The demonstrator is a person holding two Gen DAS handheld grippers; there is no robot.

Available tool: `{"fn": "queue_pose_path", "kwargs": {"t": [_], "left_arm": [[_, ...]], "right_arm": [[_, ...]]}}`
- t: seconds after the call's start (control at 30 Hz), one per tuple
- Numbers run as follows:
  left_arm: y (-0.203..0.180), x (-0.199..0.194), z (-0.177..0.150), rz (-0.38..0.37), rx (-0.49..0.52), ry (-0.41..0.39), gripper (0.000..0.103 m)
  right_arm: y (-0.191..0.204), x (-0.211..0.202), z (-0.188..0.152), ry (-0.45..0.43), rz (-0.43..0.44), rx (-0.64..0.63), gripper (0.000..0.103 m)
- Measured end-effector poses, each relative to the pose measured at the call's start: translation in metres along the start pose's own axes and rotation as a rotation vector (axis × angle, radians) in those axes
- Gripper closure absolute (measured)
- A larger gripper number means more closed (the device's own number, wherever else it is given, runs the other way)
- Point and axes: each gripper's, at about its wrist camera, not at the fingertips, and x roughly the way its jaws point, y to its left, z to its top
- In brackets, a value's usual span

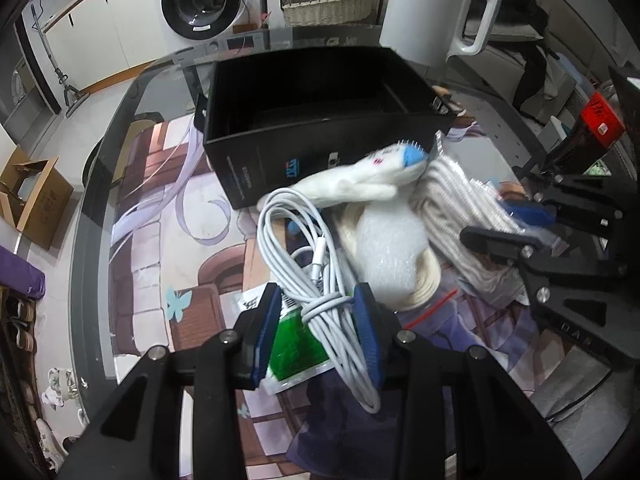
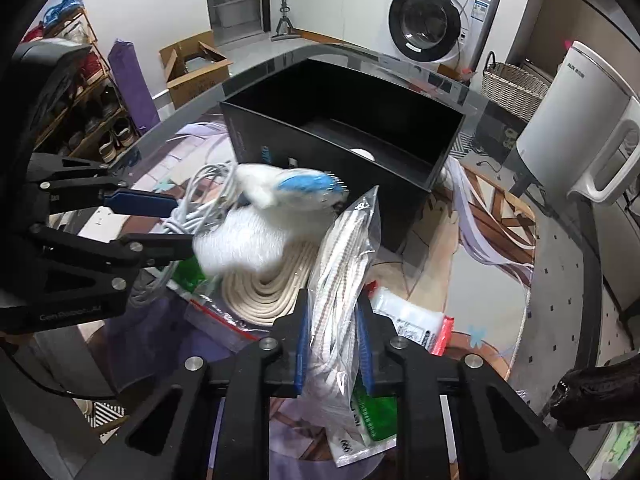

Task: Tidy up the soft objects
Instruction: 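Grasp the white cable coil with the left tool while the right tool grasps the rope bag, then lift the cable and rope bag and carry both over the black box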

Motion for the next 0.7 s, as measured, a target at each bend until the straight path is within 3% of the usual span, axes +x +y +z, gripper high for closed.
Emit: {"fn": "queue_pose_path", "kwargs": {"t": [0.2, 0.43, 0.53, 0.7], "left_arm": [[-0.001, -0.016, 0.001, -0.002, 0.006, -0.066, 0.067], [-0.002, -0.051, 0.003, 0.013, 0.023, -0.227, 0.068], [0.0, -0.066, 0.004, 0.025, 0.016, -0.309, 0.068], [0.004, -0.095, 0.002, 0.052, 0.015, -0.465, 0.068]], "right_arm": [[0.006, -0.012, -0.001, -0.035, 0.042, 0.0, 0.086], [0.01, -0.043, 0.001, -0.156, 0.054, 0.019, 0.086], [0.011, -0.061, 0.002, -0.238, 0.048, 0.035, 0.086], [0.015, -0.102, -0.002, -0.452, 0.013, 0.058, 0.086]]}}
